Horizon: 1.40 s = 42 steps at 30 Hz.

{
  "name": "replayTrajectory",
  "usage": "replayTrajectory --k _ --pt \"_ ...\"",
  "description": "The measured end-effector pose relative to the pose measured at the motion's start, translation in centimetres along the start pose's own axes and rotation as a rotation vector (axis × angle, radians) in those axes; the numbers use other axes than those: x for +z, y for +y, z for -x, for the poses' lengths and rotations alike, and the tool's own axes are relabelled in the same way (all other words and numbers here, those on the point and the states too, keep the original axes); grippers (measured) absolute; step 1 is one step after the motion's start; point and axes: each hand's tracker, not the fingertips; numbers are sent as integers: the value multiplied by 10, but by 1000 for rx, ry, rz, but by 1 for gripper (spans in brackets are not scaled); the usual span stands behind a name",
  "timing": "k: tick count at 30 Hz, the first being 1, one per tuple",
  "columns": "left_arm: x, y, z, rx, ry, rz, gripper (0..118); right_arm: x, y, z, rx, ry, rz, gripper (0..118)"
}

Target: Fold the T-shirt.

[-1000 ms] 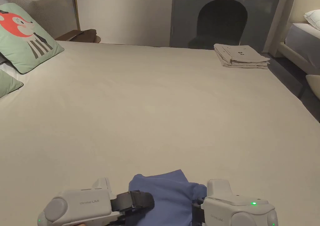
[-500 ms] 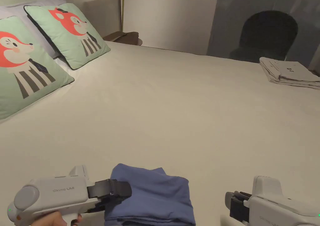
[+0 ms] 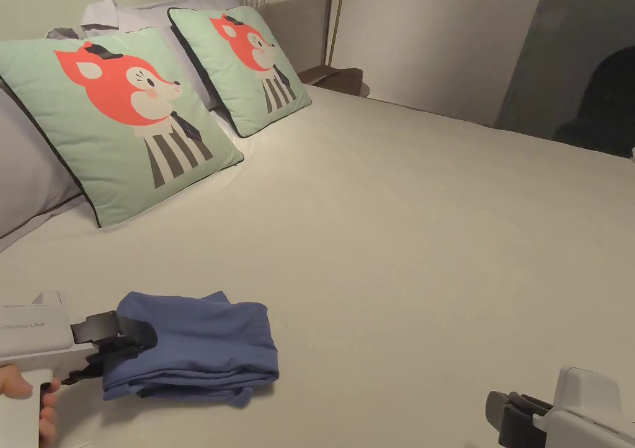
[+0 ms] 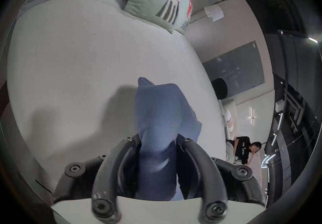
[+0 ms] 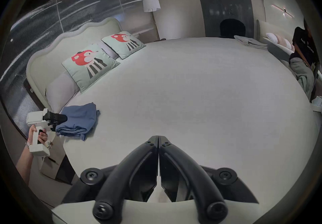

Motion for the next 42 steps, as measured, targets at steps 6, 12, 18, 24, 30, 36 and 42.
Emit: replayTrajectory --k 6,12,18,24,30,36,42 --pt "12 -52 -56 -334 323 -269 111 0 1 0 36 -8 8 0" --pt "27 -96 -121 -568 344 -399 103 23 3 -13 27 -38 -49 0" --pt "2 -170 -183 -594 217 -338 1 64 -3 -38 -15 -79 -135 0" --pt "-34 -237 -256 -726 135 -310 1 120 -11 -79 -13 -200 -279 0" --pt "-28 -289 -355 -834 44 -494 1 192 1 -112 33 -369 -496 0" --pt "-12 -313 -420 -934 -59 -700 1 255 24 -126 81 -507 -729 0" --pt "-5 -325 -440 -987 -91 -805 1 276 34 -138 143 -594 -854 0"
